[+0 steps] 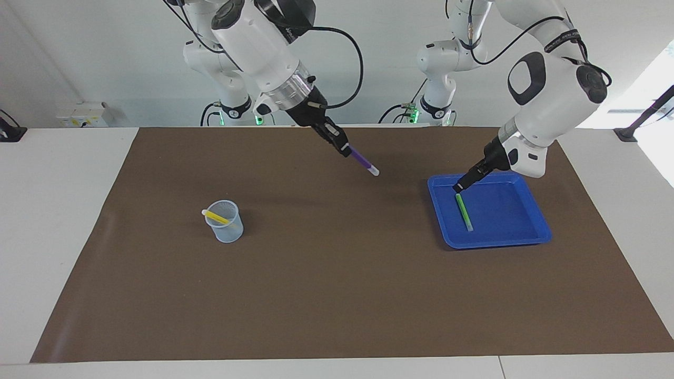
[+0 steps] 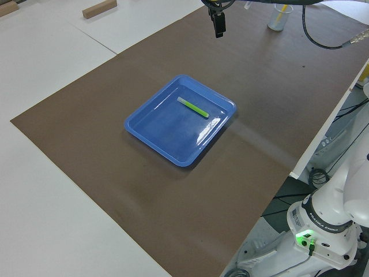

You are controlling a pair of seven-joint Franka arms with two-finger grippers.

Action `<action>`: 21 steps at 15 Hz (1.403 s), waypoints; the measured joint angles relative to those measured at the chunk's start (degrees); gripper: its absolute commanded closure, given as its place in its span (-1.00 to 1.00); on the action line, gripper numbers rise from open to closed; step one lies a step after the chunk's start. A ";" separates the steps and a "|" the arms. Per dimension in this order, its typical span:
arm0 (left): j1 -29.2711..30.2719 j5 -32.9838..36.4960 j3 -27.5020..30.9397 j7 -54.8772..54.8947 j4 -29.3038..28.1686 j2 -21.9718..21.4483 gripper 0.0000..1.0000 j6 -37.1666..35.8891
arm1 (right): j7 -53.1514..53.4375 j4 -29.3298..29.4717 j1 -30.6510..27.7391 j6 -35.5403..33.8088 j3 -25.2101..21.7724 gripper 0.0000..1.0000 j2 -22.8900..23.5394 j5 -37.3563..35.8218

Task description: Right arm passes pens to left for tray arrangement

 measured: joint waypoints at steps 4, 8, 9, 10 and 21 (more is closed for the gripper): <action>-0.71 -5.12 -0.98 -20.06 0.06 -2.13 -1.00 2.12 | 6.77 2.29 -0.01 1.02 3.21 1.00 1.98 0.88; -1.02 -9.92 -1.15 -31.81 0.05 -3.97 -1.00 2.50 | 8.53 2.98 -0.01 1.32 4.55 1.00 2.88 1.40; -1.31 -10.27 -1.26 -34.19 0.04 -4.29 -1.00 2.43 | 8.73 2.99 -0.01 1.34 4.75 1.00 2.92 1.41; -1.61 -10.56 -1.55 -36.29 0.01 -4.49 -1.00 2.37 | 8.79 3.01 -0.01 1.35 4.90 1.00 2.92 1.41; -4.99 -13.71 -1.56 -43.34 -4.28 -6.68 -0.57 2.48 | 8.86 3.25 -0.01 2.10 5.11 1.00 3.10 1.41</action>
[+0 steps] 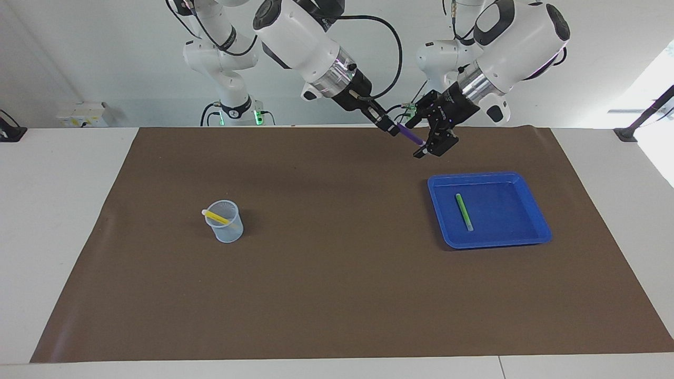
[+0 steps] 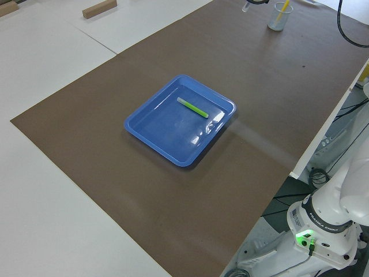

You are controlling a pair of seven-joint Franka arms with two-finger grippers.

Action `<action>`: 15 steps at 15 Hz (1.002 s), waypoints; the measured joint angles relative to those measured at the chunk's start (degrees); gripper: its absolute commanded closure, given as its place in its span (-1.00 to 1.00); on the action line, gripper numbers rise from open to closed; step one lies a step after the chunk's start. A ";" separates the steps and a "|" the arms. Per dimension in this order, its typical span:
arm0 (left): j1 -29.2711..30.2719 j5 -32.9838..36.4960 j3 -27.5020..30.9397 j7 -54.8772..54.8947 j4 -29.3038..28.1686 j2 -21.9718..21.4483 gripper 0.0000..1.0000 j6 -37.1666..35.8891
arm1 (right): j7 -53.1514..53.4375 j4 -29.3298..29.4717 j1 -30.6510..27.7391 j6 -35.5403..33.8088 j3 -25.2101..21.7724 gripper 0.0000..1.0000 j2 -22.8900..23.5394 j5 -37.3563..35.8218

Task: Right arm passes pens to left for tray arrangement
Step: 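Close the left gripper on the purple pen held by the right gripper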

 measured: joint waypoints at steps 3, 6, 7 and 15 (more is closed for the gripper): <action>0.02 -1.27 0.27 0.00 -0.10 -0.08 -0.55 0.18 | 0.00 0.01 0.05 0.27 0.16 1.00 0.02 0.00; 0.04 -1.50 0.45 -0.04 -0.10 -0.21 -0.53 0.21 | 0.00 0.01 0.11 0.27 0.23 1.00 0.03 0.00; 0.09 -1.53 0.58 -0.04 -0.10 -0.37 -0.52 0.21 | 0.00 0.02 0.11 0.27 0.25 1.00 0.03 0.00; 0.15 -1.56 0.80 -0.06 -0.14 -1.45 0.56 0.18 | 0.00 0.03 0.13 0.27 0.30 1.00 0.07 0.00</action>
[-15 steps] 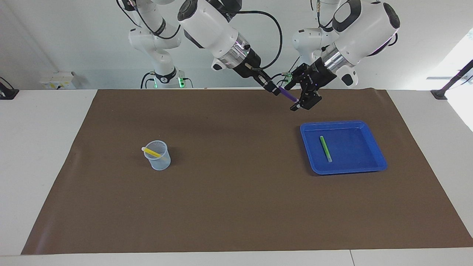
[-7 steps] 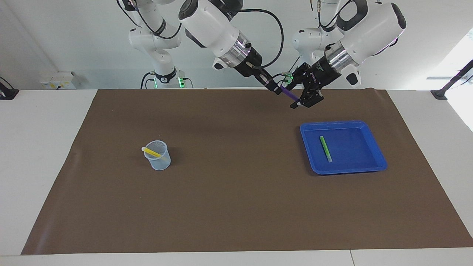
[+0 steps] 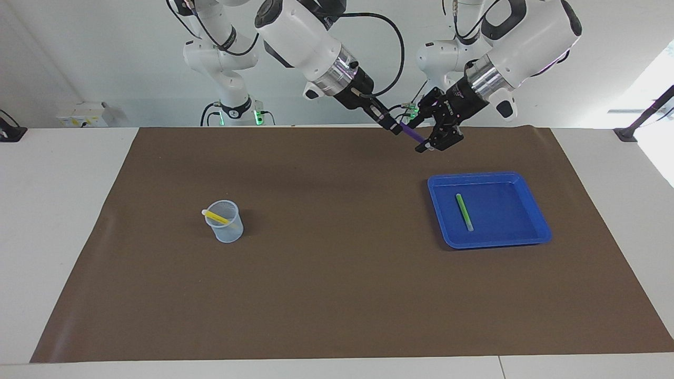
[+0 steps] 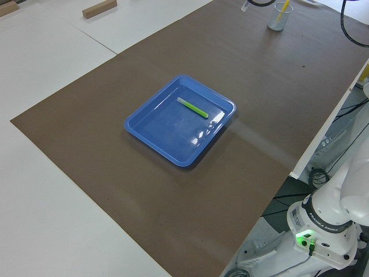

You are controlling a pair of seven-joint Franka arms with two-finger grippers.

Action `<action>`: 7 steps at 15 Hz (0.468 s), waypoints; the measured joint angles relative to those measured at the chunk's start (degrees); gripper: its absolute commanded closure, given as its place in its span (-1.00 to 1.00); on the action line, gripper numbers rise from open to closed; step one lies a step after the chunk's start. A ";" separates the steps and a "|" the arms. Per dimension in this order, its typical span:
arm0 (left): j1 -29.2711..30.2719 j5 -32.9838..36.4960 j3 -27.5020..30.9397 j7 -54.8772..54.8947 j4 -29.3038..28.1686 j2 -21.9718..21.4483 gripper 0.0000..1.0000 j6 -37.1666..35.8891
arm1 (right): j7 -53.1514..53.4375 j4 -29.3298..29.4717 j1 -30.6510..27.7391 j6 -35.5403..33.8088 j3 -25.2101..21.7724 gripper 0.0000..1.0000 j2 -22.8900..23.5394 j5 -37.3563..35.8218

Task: Right arm passes pens to left for tray arrangement
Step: 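Close the left gripper on the purple pen held by the right gripper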

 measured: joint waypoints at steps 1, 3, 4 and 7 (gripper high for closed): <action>-0.01 0.00 -0.02 0.00 0.00 -0.01 0.94 -0.01 | 0.00 0.00 0.00 0.00 0.00 1.00 0.00 0.00; -0.03 0.00 -0.09 0.00 -0.02 -0.18 1.00 -0.02 | 0.00 0.00 0.00 0.00 0.00 1.00 0.01 0.00; -0.04 0.01 -0.11 0.48 -0.11 -0.42 1.00 -0.31 | 0.00 0.00 -0.03 0.10 -0.05 1.00 0.04 -0.07; -0.01 0.03 0.00 0.71 -0.46 -0.93 1.00 -0.17 | 0.00 0.12 -0.01 0.04 0.02 1.00 0.08 0.00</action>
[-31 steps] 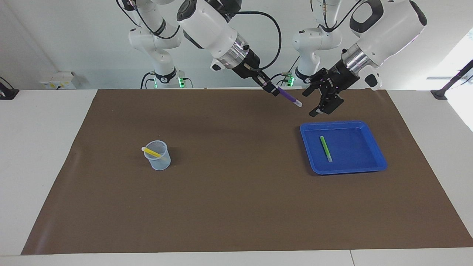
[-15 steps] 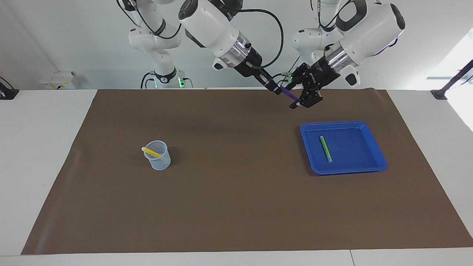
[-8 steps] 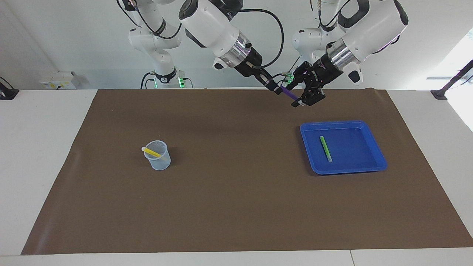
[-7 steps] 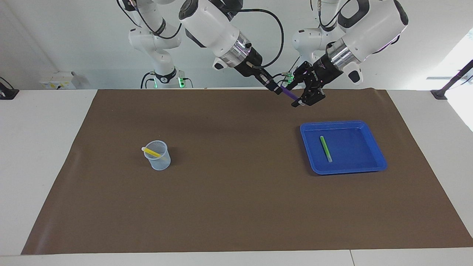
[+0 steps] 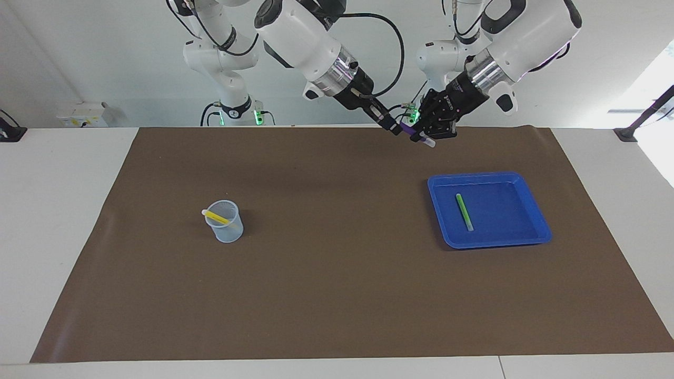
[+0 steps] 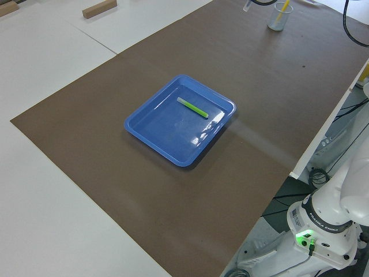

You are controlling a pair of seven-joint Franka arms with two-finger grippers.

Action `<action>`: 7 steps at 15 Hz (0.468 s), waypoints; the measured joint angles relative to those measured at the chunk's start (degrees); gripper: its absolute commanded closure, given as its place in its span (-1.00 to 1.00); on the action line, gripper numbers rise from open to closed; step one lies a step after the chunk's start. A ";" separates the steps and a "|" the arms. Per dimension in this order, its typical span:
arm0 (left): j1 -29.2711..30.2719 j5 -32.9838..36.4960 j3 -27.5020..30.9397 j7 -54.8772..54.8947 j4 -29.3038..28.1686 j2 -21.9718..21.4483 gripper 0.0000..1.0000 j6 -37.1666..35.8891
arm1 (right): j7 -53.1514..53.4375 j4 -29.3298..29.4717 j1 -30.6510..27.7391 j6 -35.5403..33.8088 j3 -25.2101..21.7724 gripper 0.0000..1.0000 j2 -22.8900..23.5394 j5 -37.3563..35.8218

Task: Right arm passes pens to left for tray arrangement
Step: 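Close the left gripper on the purple pen held by the right gripper, then place the purple pen in the tray while the right gripper reaches the cup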

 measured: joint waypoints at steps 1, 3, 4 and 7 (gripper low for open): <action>0.00 0.00 0.01 0.00 -0.04 -0.03 1.00 0.01 | 0.00 0.00 0.00 0.00 0.01 1.00 0.00 0.00; 0.00 0.00 0.01 0.00 -0.06 -0.06 1.00 0.03 | 0.00 0.00 0.00 0.00 0.01 1.00 0.00 0.00; 0.00 0.00 0.01 0.00 -0.07 -0.06 1.00 0.03 | 0.00 0.00 0.00 -0.01 0.01 0.14 0.00 0.00; 0.00 -0.06 0.01 -0.16 -0.11 -0.10 1.00 0.05 | 0.00 -0.01 0.01 -0.06 0.02 -0.90 0.08 -0.23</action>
